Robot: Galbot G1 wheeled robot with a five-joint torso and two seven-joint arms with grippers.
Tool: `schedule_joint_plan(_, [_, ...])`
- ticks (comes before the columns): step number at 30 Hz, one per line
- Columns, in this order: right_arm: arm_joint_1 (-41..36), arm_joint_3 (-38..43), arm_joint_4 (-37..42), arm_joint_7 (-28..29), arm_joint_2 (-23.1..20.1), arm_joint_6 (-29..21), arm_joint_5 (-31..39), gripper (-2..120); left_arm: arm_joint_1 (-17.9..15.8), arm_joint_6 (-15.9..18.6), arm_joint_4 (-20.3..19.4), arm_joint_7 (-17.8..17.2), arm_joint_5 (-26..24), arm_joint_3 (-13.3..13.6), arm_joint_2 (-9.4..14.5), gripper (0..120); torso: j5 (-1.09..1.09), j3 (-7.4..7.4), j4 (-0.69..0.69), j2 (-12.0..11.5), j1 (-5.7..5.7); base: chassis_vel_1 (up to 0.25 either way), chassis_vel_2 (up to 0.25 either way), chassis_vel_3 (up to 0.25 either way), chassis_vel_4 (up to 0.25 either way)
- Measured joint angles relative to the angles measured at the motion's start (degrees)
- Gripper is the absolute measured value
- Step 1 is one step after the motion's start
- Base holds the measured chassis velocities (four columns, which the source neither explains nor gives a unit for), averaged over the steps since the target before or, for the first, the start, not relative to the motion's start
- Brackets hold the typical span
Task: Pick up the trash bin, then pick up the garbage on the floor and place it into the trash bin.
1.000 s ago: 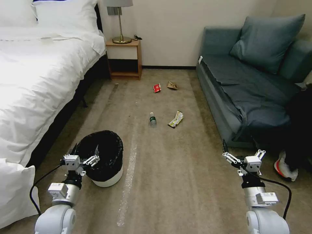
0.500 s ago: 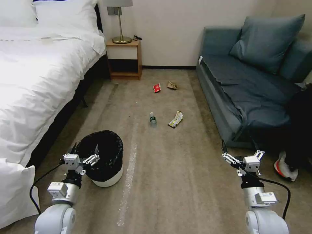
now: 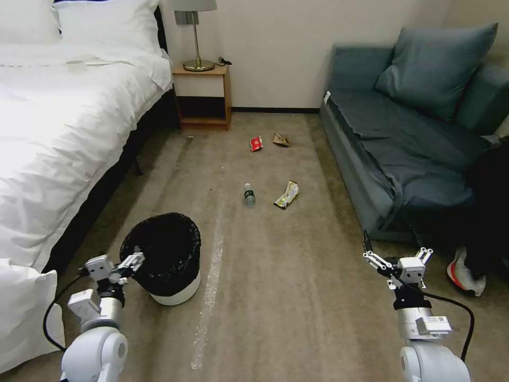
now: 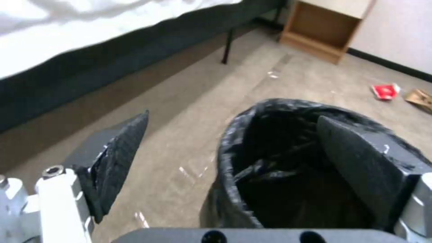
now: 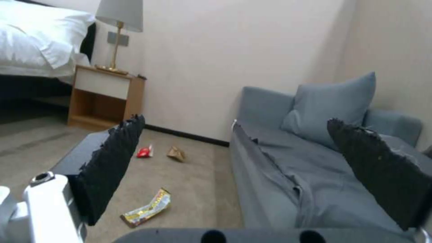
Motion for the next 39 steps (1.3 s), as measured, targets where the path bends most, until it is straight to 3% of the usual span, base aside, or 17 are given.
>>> schedule_joint_plan(7, [-0.07, 0.02, 0.25, 0.00, 0.33, 0.26, -0.03, 100, -1.43, 1.60, 0.55, -2.39, -5.43, 0.02, 0.18, 100, 0.00, 0.00, 0.00, 0.00, 0.00, 0.000, 0.000, 0.000, 0.000])
schedule_joint_plan(10, [-0.73, 0.39, 0.30, -0.01, 0.24, 0.98, 0.01, 100, -3.36, 3.26, 1.56, -3.49, -10.59, 0.00, 1.46, 100, 0.00, 0.00, 0.00, 0.00, 0.00, 0.000, 0.000, 0.000, 0.000])
schedule_joint_plan(18, [-1.97, 0.80, 1.31, 0.14, 0.02, 1.25, 0.06, 100, -6.72, 6.41, 4.16, -4.20, -17.23, -0.18, 2.67, 100, 0.00, 0.00, -0.01, 0.00, 0.00, 0.000, 0.000, 0.000, 0.000])
schedule_joint_plan(29, [-1.88, 0.43, 1.59, 0.08, -0.20, 1.12, -0.03, 100, -9.56, 7.85, 9.16, -5.62, -18.25, -0.80, 2.82, 100, 0.00, 0.00, 0.00, 0.00, 0.00, 0.000, 0.000, 0.000, 0.000])
schedule_joint_plan(39, [-1.70, 0.25, 0.77, -0.78, -0.50, 1.43, -0.01, 100, -11.59, 9.06, 12.38, -4.61, -20.67, -0.72, 3.11, 98, 0.00, 0.00, 0.00, 0.00, 0.00, 0.000, 0.000, 0.000, 0.000])
